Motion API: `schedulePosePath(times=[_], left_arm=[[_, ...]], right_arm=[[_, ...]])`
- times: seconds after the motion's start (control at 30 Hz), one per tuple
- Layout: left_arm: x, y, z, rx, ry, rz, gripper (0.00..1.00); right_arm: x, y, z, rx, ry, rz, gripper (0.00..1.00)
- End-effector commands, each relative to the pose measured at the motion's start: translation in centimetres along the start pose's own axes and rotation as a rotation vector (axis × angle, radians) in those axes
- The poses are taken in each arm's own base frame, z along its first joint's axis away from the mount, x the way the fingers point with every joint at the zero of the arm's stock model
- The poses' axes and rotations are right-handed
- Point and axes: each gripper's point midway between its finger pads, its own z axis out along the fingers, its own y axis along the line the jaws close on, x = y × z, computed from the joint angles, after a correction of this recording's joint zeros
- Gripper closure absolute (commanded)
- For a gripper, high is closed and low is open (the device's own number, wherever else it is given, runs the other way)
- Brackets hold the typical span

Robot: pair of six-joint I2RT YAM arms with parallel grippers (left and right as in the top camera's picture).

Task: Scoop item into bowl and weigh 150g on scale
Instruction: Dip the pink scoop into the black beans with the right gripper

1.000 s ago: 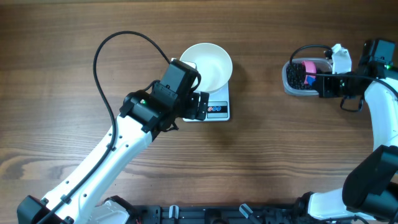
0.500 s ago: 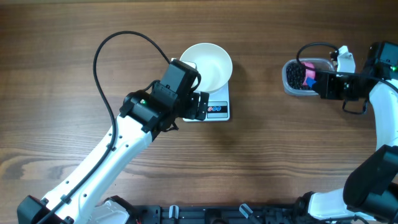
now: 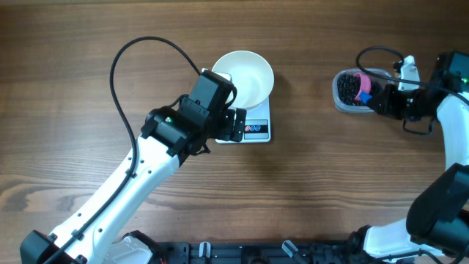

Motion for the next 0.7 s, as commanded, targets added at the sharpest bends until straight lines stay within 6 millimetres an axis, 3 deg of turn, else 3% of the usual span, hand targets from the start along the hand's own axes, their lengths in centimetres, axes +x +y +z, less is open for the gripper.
schedulePosePath(times=[0.0,0.13,0.67], left_arm=[[0.2,-0.2,-0.3,0.013,-0.004,-0.006,0.0],[0.2,-0.2,-0.3,0.013,-0.004,-0.006,0.0],[0.2,-0.2,-0.3,0.013,-0.004,-0.006,0.0]], right_arm=[[-0.3,0.4,-0.4,-0.132,-0.032,0.054,0.96],[0.0,-0.5,-1.0,-0.13,-0.032,0.094,0.96],[-0.1,0.5,-0.7,-0.198,-0.044,0.145,0.96]])
